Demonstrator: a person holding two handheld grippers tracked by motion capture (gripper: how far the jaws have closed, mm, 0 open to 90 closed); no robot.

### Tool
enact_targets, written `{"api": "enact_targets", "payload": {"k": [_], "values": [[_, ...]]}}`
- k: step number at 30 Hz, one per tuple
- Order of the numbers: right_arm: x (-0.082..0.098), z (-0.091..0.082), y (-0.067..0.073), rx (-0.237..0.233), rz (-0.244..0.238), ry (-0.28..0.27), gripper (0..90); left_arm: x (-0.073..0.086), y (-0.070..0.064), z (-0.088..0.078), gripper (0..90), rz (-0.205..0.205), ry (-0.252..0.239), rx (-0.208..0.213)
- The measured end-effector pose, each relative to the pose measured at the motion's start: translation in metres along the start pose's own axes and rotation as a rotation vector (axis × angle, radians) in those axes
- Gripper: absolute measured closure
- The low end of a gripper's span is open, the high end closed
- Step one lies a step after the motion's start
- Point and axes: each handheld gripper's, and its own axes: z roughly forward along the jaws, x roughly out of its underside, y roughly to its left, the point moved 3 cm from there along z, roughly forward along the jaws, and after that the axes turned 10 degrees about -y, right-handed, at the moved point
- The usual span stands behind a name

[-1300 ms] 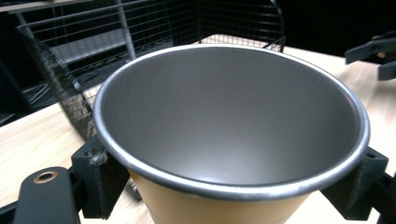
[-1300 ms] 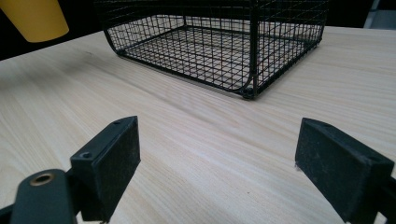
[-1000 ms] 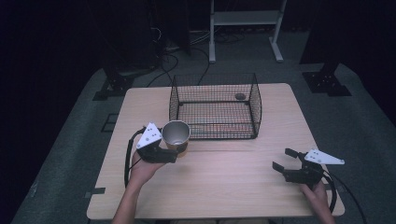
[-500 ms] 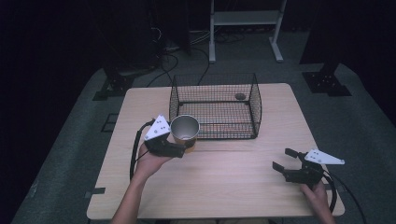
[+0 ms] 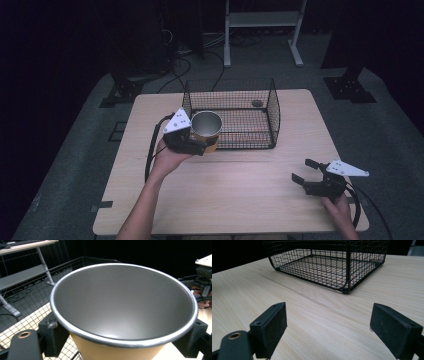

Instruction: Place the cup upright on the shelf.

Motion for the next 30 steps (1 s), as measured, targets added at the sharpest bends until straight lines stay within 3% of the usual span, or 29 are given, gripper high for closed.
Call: {"api": "enact_targets", "payload": {"k": [24, 30], "values": [[0.000, 0.000, -0.001, -0.002, 0.006, -0.005, 13.0, -0.016, 0.025, 0.053, 14.7, -0.009, 0.025, 0.063], [0.000, 0.000, -0.001, -0.004, 0.007, -0.006, 13.0, -0.019, 0.034, 0.066, 14.7, -0.012, 0.042, 0.063]]}}
